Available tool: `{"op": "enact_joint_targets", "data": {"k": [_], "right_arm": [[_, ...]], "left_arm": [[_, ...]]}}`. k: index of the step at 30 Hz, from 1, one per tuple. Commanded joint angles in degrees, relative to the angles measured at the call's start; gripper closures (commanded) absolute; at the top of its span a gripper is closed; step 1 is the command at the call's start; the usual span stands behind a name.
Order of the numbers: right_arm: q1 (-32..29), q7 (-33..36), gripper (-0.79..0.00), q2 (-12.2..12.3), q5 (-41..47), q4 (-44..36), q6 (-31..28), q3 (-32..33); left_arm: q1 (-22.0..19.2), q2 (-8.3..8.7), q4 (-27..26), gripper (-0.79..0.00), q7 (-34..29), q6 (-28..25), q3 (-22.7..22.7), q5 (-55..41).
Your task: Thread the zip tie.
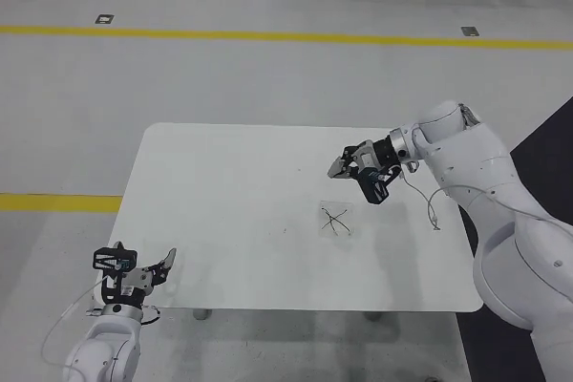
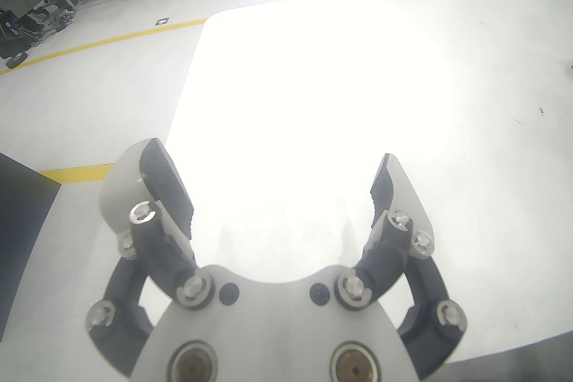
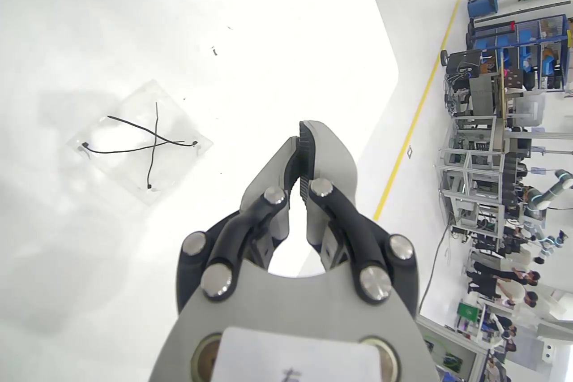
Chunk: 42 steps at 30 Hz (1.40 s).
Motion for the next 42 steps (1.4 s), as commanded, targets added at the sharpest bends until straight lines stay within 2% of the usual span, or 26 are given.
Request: {"op": "enact_joint_targets", "data": {"k": [1, 4, 7, 12, 15, 21, 24, 34, 38, 39, 40, 42], "right_arm": [[0.00, 0.00, 0.000, 0.00, 0.01, 0.00, 0.00, 0.00], [-0.24, 0.51, 0.000, 0.00, 0.27, -0.16, 0.28, 0.11], [-3.63, 2.36, 0.000, 0.56, 11.70, -0.34, 3.74, 5.01], [-8.70, -0.58, 0.000, 1.69, 27.66, -3.45, 1.15, 11.64], [-11.19, 3.03, 0.000, 2.68, 32.78, -10.31, -2.98, 13.08], [-14.16, 20.65, 0.000, 6.56, 43.68, -26.89, -20.61, 15.55], [-16.36, 27.14, 0.000, 9.20, 50.37, -35.07, -27.10, 18.12], [-16.84, 28.19, 0.000, 9.54, 50.86, -36.12, -27.31, 18.41], [-17.55, 40.26, 0.000, 9.73, 56.79, -34.15, -36.50, 19.03], [-17.19, 47.12, 0.000, 9.67, 61.94, -33.22, -36.50, 18.14], [-16.65, 50.72, 0.000, 9.73, 64.86, -32.64, -36.50, 17.92], [-14.80, 65.81, 0.000, 10.04, 75.42, -31.39, -36.50, 16.48]], "left_arm": [[0.00, 0.00, 0.00, -0.785, 0.00, 0.00, 0.00, 0.00], [0.00, 0.00, 0.00, -0.785, 0.00, 0.00, 0.00, 0.00], [0.00, 0.00, 0.00, -0.785, 0.00, 0.00, 0.00, 0.00], [0.00, 0.00, 0.00, -0.785, 0.00, 0.00, 0.00, 0.00], [0.00, 0.00, 0.00, -0.785, 0.00, 0.00, 0.00, 0.00], [0.00, 0.00, 0.00, -0.785, 0.00, 0.00, 0.00, 0.00], [0.00, 0.00, 0.00, -0.785, 0.00, 0.00, 0.00, 0.00], [0.00, 0.00, 0.00, -0.785, 0.00, 0.00, 0.00, 0.00], [0.00, 0.00, 0.00, -0.785, 0.00, 0.00, 0.00, 0.00], [0.00, 0.00, 0.00, -0.785, 0.00, 0.00, 0.00, 0.00], [0.00, 0.00, 0.00, -0.785, 0.00, 0.00, 0.00, 0.00], [0.00, 0.00, 0.00, -0.785, 0.00, 0.00, 0.00, 0.00]]}}
